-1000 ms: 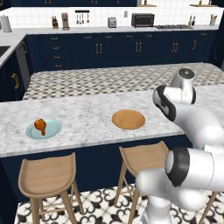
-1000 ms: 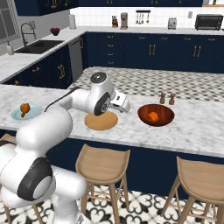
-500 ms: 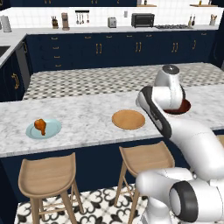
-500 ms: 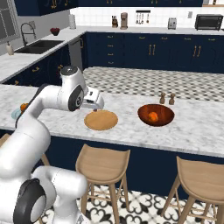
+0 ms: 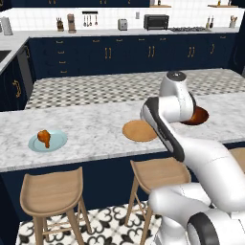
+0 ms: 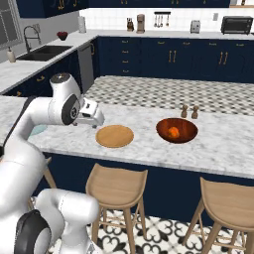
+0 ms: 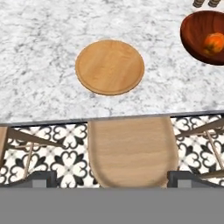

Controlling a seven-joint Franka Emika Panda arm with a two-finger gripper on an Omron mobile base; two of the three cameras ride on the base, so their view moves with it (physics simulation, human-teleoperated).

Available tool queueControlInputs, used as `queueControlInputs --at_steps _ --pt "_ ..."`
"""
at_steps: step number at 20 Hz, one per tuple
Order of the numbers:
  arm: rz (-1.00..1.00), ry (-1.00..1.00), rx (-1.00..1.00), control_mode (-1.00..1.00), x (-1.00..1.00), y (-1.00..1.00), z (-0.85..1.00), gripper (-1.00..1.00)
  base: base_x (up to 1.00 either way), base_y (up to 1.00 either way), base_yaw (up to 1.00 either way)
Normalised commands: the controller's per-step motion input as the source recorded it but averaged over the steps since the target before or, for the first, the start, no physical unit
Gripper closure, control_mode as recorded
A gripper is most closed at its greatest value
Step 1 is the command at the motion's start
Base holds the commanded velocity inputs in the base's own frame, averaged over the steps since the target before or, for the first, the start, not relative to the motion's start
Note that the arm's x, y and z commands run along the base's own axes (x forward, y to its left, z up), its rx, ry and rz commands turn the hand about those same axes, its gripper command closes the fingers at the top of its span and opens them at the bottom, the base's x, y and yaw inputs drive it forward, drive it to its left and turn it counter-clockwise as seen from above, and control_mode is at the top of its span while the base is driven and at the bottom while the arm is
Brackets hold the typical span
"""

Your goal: Pick the chicken drumstick and squash from their plates and place them in the bowl. Then put the bowl in the fridge.

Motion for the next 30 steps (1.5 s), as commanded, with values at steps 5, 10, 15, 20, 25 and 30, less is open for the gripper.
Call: queueControlInputs --at_steps 5,10,15,20,25,30 --pt "-0.03 0.0 0.0 1.0 -0.53 -0.02 0.0 -1.0 -0.03 0.17 0.0" --pt "0.0 0.0 0.0 1.0 0.0 0.0 0.0 -1.0 -0.24 1.0 0.0" --pt "0.0 0.0 0.0 1.0 0.0 0.0 0.0 -1.0 -0.23 1.0 0.0" --pt "0.0 0.0 0.0 1.0 0.0 0.0 0.0 -1.0 0.06 0.93 0.0" --pt "0.0 0.0 0.0 1.0 0.0 0.0 0.0 -1.0 0.91 0.52 0.0" --pt "0.04 0.06 0.0 -1.0 0.8 0.02 -0.14 -1.0 0.2 0.06 0.0"
